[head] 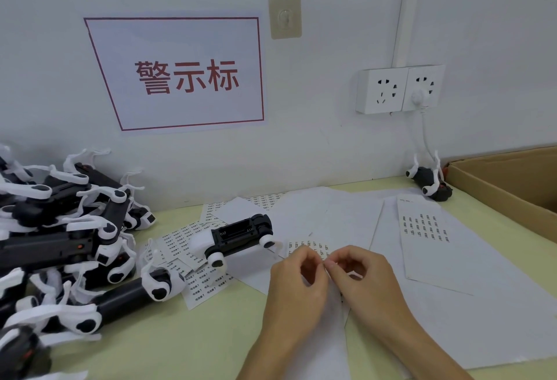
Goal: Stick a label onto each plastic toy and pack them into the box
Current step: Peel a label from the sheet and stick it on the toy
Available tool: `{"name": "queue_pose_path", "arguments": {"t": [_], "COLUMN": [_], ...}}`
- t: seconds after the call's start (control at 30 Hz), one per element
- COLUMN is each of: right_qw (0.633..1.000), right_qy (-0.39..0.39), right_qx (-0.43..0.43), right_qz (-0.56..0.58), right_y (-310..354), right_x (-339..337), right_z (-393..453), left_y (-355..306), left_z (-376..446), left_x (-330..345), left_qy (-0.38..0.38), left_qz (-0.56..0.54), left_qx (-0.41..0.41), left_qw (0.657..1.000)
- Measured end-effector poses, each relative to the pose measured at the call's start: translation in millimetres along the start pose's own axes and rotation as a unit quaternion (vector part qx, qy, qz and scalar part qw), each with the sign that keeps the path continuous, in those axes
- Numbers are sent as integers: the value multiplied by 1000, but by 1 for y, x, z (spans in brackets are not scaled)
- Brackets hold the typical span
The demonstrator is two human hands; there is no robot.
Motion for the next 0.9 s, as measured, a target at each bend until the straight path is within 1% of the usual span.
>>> {"name": "queue_pose_path", "arguments": {"t": [0.13, 0.27, 0.33, 0.43, 0.5, 0.7, 0.9], "right_qw": [1000, 989, 981, 980, 980, 982, 985], "right_qy": [-2, -3, 9, 45, 56, 61, 45], "right_qx": [12, 66, 87, 86, 80, 66, 67], "right_qz": [21, 134, 171, 172, 173, 167, 150], "right_y": [0, 2, 2, 4, 6, 6, 4], "right_x": [1, -4, -7, -7, -6, -7, -7], "right_z": [-1, 1, 2, 1, 0, 0, 1], "left_y": [0, 0, -1, -1, -2, -2, 0], "left_z": [1, 1, 1, 1, 1, 2, 2], "left_x": [0, -1, -1, -2, -3, -4, -2], "left_qy": [-17, -20, -18, -13, -10, -23, -23], "left_qz": [-12, -21, -25, -39, -49, -68, -63], "left_qx": [-24, -40, -39, -40, -41, -50, -54], "left_qw": [1000, 999, 999, 998, 998, 996, 996]}}
Point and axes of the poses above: each hand's wrist, its own z-axis towards the middle knuckle, its own x-axis out of the palm, y = z × x, the point moved 1 cm from there along z, towards the middle knuckle, and after that the axes turned 11 degrees about z, right-handed, at the moved point
